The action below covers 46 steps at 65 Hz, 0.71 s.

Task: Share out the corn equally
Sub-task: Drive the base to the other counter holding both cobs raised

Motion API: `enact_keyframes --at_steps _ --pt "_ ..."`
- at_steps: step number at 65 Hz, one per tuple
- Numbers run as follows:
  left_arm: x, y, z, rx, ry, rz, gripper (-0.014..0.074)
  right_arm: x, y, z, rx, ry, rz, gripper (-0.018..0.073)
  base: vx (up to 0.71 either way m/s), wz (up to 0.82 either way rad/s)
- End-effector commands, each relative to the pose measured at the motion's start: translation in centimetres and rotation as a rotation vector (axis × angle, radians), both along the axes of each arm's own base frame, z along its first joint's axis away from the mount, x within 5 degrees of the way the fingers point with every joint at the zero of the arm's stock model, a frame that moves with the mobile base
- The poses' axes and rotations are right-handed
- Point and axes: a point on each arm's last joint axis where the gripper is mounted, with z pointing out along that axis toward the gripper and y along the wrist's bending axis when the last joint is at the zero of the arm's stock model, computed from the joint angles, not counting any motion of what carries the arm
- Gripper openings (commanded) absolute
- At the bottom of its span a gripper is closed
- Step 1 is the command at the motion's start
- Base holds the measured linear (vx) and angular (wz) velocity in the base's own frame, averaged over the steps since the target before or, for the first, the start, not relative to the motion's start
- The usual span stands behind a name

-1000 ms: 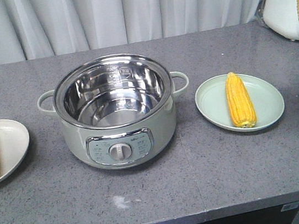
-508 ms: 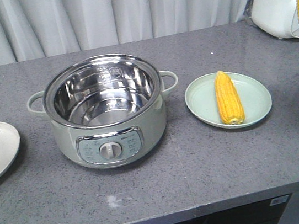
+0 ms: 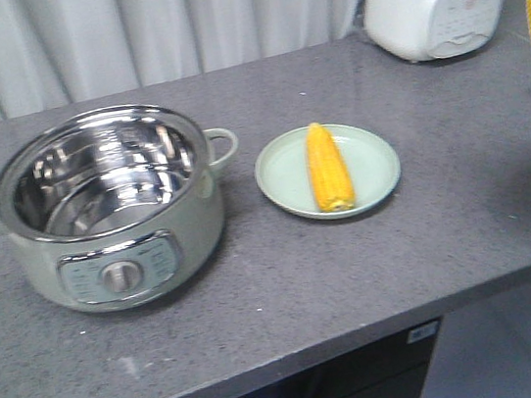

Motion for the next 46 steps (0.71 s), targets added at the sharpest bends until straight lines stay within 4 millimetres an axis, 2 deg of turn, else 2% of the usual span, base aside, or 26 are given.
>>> enact_keyframes --at_steps 1,46 --pt "-0.93 0.28 2.09 -0.018 -0.113 -0.001 0.0006 -1.82 0.40 1.71 0.006 -0.056 0.013 0.0154 -0.04 -0.39" --pt "-0.93 0.28 2.09 -0.018 -0.113 -0.001 0.0006 -1.82 0.40 1.71 0.006 -0.056 0.013 0.0154 -0.06 -0.43"
